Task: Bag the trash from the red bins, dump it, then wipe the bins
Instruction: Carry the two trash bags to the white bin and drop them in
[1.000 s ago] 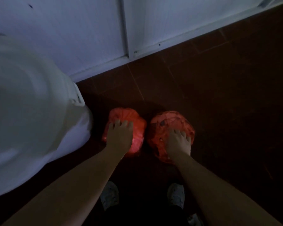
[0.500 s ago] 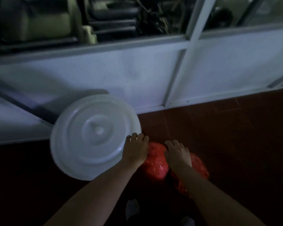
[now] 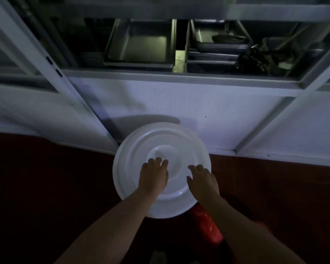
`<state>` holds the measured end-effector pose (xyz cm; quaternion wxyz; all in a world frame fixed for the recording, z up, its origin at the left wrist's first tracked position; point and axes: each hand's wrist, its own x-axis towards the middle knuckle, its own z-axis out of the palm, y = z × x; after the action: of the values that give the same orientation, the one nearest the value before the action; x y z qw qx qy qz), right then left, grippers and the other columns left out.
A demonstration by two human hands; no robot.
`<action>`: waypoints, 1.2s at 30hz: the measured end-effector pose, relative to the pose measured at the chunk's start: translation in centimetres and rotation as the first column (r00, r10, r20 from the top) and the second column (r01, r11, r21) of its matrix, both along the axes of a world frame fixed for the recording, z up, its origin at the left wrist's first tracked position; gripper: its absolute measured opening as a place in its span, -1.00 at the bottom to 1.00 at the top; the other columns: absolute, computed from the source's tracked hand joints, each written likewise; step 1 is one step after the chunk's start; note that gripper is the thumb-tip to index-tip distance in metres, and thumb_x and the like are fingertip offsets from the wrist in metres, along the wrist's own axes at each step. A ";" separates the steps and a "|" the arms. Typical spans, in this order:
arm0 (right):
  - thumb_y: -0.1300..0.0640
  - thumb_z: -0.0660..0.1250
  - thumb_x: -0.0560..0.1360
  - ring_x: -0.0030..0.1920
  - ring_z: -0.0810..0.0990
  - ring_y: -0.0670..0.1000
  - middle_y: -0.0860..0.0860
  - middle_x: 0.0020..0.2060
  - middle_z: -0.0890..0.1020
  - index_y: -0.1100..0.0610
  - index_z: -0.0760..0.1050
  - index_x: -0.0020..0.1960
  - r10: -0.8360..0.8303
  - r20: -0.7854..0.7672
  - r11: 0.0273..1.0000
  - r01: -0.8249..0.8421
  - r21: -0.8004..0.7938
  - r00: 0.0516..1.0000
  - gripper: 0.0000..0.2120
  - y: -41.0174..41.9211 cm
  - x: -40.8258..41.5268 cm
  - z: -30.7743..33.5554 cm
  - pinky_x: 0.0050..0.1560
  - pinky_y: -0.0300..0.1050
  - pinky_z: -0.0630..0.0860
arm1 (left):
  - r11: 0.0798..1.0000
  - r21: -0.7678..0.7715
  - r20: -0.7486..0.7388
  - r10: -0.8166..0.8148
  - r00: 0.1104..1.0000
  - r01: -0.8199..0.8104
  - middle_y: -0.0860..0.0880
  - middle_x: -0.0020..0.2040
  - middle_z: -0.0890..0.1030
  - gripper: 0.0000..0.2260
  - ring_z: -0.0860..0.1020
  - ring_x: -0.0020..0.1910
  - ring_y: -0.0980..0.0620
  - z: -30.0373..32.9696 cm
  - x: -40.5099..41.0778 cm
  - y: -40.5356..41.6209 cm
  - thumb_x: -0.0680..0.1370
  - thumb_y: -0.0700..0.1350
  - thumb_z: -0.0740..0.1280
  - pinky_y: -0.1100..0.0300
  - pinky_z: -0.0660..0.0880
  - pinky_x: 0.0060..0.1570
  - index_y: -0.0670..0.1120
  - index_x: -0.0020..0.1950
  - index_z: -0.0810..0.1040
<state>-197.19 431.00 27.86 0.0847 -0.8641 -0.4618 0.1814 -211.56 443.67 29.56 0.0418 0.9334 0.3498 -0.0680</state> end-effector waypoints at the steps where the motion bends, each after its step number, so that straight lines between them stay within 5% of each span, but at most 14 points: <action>1: -0.04 0.24 0.62 0.17 0.57 0.03 0.00 0.25 0.54 -0.02 0.34 0.46 -0.001 -0.004 1.000 0.001 -0.001 1.000 -0.58 0.5 -0.1 -1.0 0.20 -0.02 0.51 | 1.000 -0.006 0.003 0.009 1.000 -0.009 -0.06 0.28 0.51 -0.63 0.49 0.17 -0.10 -1.0 -0.2 0.6 0.61 0.04 0.19 0.03 0.48 0.05 -0.02 0.40 0.41; 13: -0.01 0.23 0.64 0.15 0.56 -0.01 -0.01 0.24 0.55 -0.01 0.36 0.45 -0.178 -0.039 0.984 0.177 -0.034 0.983 -0.61 3.0 -1.4 -12.5 0.21 -0.05 0.50 | 0.989 -0.150 -0.105 -0.032 0.994 0.016 -0.16 0.41 0.31 -0.49 0.40 0.25 -0.20 -15.1 3.0 8.5 0.62 0.16 0.16 -0.02 0.50 0.09 0.04 0.52 0.19; 19: -0.03 0.23 0.64 0.17 0.58 -0.03 -0.01 0.27 0.56 -0.01 0.38 0.45 -0.248 -0.034 0.969 0.247 -0.026 0.968 -0.61 2.5 -1.8 -15.8 0.22 -0.06 0.51 | 0.979 -0.173 -0.207 -0.143 0.968 0.108 -0.20 0.20 0.45 -0.52 0.51 0.10 -0.20 -20.2 6.1 9.3 0.61 0.20 0.13 0.02 0.47 -0.05 -0.03 0.43 0.23; 36: -0.07 0.23 0.64 0.10 0.62 -0.01 0.00 0.18 0.63 0.03 0.47 0.37 -0.336 0.030 0.942 0.336 -0.013 0.942 -0.65 1.6 -2.3 -17.7 0.16 -0.05 0.56 | 0.976 -0.057 -0.181 -0.218 0.959 0.211 -0.21 0.08 0.55 -0.63 0.57 0.02 -0.18 -21.7 5.2 10.8 0.64 0.08 0.13 0.05 0.50 -0.09 -0.12 0.34 0.29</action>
<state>-199.53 432.59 10.19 0.1004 -0.9333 -0.3073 0.1566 -206.35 454.51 7.85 0.0188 0.9544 0.2478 -0.1654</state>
